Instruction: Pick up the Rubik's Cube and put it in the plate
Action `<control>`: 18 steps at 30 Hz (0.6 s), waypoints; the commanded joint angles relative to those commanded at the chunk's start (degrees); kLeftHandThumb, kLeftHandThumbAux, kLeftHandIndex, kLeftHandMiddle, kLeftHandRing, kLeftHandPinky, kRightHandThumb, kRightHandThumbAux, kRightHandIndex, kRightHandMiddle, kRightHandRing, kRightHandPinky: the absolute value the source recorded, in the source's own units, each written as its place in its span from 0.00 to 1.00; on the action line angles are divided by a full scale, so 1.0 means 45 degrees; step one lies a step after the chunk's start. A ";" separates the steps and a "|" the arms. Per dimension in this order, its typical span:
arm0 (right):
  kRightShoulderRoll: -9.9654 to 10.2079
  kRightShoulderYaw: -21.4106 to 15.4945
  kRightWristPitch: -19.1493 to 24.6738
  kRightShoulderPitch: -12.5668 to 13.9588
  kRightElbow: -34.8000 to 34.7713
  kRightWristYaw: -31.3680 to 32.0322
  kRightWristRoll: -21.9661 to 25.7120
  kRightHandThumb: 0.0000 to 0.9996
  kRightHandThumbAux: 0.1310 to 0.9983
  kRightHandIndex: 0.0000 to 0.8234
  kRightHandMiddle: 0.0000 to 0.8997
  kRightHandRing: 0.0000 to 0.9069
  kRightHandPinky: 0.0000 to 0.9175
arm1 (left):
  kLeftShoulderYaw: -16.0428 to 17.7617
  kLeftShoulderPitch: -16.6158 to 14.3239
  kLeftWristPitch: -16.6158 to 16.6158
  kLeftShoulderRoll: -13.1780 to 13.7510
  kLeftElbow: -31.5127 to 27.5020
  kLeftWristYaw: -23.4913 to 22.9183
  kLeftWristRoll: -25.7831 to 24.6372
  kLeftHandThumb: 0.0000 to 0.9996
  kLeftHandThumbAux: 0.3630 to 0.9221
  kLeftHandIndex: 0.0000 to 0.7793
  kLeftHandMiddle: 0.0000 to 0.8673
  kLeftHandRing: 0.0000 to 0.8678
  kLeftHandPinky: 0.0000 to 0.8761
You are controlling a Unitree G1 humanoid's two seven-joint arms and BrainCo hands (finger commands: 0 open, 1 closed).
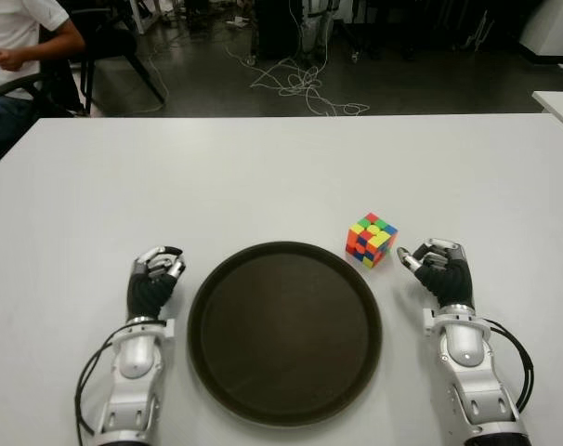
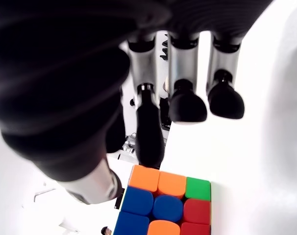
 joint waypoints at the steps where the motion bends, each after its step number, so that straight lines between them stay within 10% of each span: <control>1: -0.0006 0.0005 0.0000 0.0002 0.0006 -0.0004 -0.0005 0.35 0.82 0.88 0.91 0.90 0.88 | -0.0001 -0.0013 0.0025 0.0016 0.0017 0.0000 0.0009 0.71 0.61 0.57 0.94 0.95 0.92; 18: -0.0094 0.0049 -0.0087 0.0043 0.0025 0.0030 -0.0061 0.36 0.82 0.86 0.90 0.90 0.87 | -0.0069 0.0074 0.0377 0.0117 -0.0204 -0.0312 -0.0097 0.71 0.61 0.57 0.93 0.95 0.91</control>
